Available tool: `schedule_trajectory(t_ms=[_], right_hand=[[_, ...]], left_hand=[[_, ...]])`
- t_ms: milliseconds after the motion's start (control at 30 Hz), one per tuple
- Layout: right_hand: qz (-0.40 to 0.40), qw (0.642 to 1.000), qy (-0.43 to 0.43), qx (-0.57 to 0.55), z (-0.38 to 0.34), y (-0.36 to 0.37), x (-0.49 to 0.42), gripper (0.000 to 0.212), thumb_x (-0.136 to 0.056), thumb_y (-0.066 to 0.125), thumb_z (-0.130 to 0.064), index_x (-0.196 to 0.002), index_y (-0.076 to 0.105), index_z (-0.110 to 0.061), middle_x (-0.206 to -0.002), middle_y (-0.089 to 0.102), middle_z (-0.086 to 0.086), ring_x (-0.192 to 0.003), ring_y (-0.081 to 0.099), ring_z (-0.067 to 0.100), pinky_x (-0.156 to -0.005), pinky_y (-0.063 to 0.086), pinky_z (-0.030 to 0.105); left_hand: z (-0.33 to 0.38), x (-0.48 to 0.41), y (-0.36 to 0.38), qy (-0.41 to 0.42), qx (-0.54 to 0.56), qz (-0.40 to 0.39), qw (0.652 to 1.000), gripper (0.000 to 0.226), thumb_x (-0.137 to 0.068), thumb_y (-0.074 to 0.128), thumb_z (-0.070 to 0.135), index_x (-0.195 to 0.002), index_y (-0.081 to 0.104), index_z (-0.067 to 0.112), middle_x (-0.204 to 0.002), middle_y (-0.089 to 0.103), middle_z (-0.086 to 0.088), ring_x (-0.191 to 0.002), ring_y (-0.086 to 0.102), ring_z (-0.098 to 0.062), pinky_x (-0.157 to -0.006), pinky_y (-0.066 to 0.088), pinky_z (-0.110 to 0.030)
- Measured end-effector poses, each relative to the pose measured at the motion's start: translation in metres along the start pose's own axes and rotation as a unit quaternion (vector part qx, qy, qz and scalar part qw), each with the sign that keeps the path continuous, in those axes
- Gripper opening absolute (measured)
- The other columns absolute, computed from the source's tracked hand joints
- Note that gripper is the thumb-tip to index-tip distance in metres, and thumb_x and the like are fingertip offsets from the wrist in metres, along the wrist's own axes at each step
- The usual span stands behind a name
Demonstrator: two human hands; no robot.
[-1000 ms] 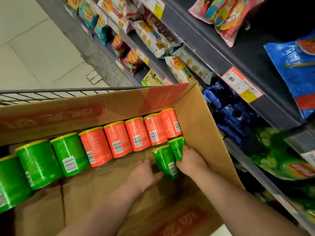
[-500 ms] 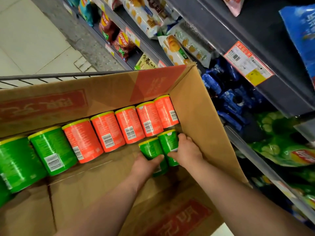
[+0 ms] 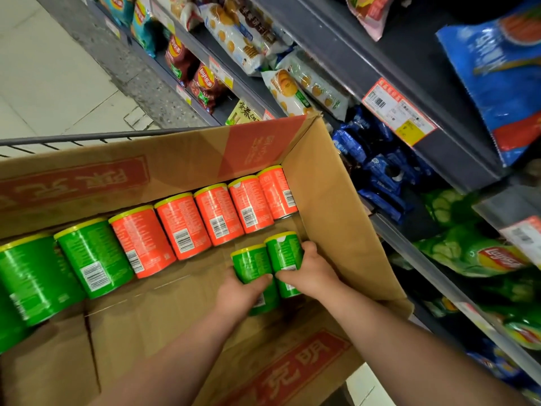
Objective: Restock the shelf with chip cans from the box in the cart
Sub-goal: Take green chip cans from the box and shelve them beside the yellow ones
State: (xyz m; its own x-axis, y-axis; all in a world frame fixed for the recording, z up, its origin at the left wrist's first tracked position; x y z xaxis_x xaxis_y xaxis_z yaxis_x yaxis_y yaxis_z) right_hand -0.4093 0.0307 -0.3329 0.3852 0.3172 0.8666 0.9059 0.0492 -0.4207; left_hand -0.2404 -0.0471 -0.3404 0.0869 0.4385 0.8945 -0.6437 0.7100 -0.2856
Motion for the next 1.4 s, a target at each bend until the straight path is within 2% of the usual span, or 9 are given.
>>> schedule_trajectory(t_ms=[300, 500, 600, 767, 900, 1133, 1200, 1300, 1400], right_hand=[[0.06, 0.997, -0.024, -0.047, -0.013, -0.045, 0.062, 0.067, -0.068, 0.071, -0.045, -0.122, 0.035, -0.027, -0.112, 0.057, -0.002, -0.1, 0.059, 0.021, -0.086, 0.05, 0.036], [0.129, 0.983, -0.048, -0.118, -0.004, -0.093, 0.118, 0.065, -0.065, 0.071, -0.045, -0.119, 0.039, -0.028, -0.11, 0.058, -0.002, -0.099, 0.059, 0.019, -0.087, 0.049, 0.036], [0.166, 0.969, -0.057, -0.173, 0.01, -0.114, 0.143, 0.063, -0.065, 0.073, -0.04, -0.117, 0.04, -0.028, -0.107, 0.06, -0.003, -0.096, 0.061, 0.016, -0.087, 0.052, 0.038], [0.218, 0.944, -0.063, -0.24, 0.043, -0.135, 0.181, 0.055, -0.072, 0.075, -0.029, -0.114, 0.04, -0.028, -0.105, 0.059, -0.003, -0.094, 0.06, 0.014, -0.081, 0.049, 0.029], [0.243, 0.93, -0.066, -0.27, 0.071, -0.143, 0.209, 0.054, -0.074, 0.075, -0.024, -0.115, 0.039, -0.027, -0.104, 0.057, -0.003, -0.093, 0.058, 0.013, -0.079, 0.045, 0.026], [0.291, 0.899, -0.042, -0.324, 0.153, -0.142, 0.27, 0.052, -0.075, 0.075, -0.022, -0.116, 0.044, -0.02, -0.101, 0.06, -0.004, -0.086, 0.059, 0.008, -0.076, 0.047, 0.023], [0.312, 0.888, -0.029, -0.337, 0.186, -0.137, 0.293, 0.054, -0.076, 0.074, -0.022, -0.122, 0.046, -0.015, -0.1, 0.061, -0.003, -0.086, 0.059, 0.009, -0.076, 0.046, 0.022], [0.34, 0.866, 0.002, -0.366, 0.246, -0.121, 0.331, 0.056, -0.077, 0.074, -0.024, -0.124, 0.045, -0.019, -0.1, 0.057, -0.004, -0.088, 0.057, 0.01, -0.077, 0.043, 0.02], [0.367, 0.841, 0.027, -0.397, 0.308, -0.096, 0.372, 0.055, -0.076, 0.074, -0.027, -0.123, 0.048, -0.018, -0.099, 0.06, -0.006, -0.09, 0.059, 0.011, -0.078, 0.044, 0.022]], left_hand=[[0.043, 0.054, -0.013, 0.099, 0.031, -0.029, 0.994, 0.052, -0.075, 0.078, 0.029, -0.113, 0.044, 0.021, -0.107, 0.063, -0.004, -0.092, 0.065, -0.021, -0.083, 0.053, -0.035], [0.086, 0.103, -0.001, 0.168, 0.055, -0.073, 0.981, 0.07, -0.055, 0.08, 0.039, -0.115, 0.05, 0.019, -0.106, 0.067, -0.005, -0.092, 0.068, -0.024, -0.087, 0.054, -0.047], [0.106, 0.125, 0.012, 0.207, 0.03, -0.095, 0.973, 0.071, -0.053, 0.081, 0.044, -0.114, 0.049, 0.024, -0.105, 0.066, -0.001, -0.092, 0.067, -0.021, -0.088, 0.054, -0.044], [0.122, 0.16, 0.039, 0.255, 0.001, -0.125, 0.959, 0.085, -0.042, 0.075, 0.056, -0.117, 0.05, 0.026, -0.105, 0.067, 0.002, -0.091, 0.067, -0.018, -0.087, 0.055, -0.043], [0.124, 0.185, 0.062, 0.275, -0.026, -0.142, 0.95, 0.078, -0.049, 0.079, 0.051, -0.115, 0.048, 0.025, -0.105, 0.065, 0.001, -0.092, 0.065, -0.017, -0.085, 0.053, -0.035], [0.111, 0.24, 0.123, 0.326, -0.099, -0.182, 0.922, 0.059, -0.061, 0.079, 0.044, -0.108, 0.048, 0.024, -0.098, 0.063, 0.003, -0.087, 0.062, -0.013, -0.071, 0.048, -0.027], [0.1, 0.262, 0.15, 0.347, -0.124, -0.199, 0.908, 0.048, -0.07, 0.081, 0.036, -0.104, 0.049, 0.025, -0.097, 0.064, 0.0, -0.087, 0.063, -0.016, -0.072, 0.048, -0.027], [0.066, 0.295, 0.195, 0.358, -0.154, -0.234, 0.891, 0.059, -0.054, 0.08, 0.047, -0.101, 0.05, 0.028, -0.1, 0.066, 0.0, -0.089, 0.065, -0.017, -0.083, 0.052, -0.032], [0.025, 0.335, 0.235, 0.37, -0.183, -0.265, 0.871, 0.045, -0.074, 0.079, 0.03, -0.107, 0.05, 0.022, -0.092, 0.063, 0.008, -0.081, 0.061, -0.005, -0.066, 0.047, -0.018]])
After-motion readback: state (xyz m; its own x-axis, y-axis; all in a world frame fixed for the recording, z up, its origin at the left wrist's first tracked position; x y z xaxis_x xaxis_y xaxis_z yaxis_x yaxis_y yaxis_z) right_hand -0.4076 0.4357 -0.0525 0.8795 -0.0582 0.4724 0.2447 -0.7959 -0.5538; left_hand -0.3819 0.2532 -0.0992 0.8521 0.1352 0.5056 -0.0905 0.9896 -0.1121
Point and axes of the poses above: each hand's wrist, its own x-axis away from the middle knuckle, its own y-axis out of the palm, z = x × y, the point moved 10 cm from there along -x, towards the middle knuckle
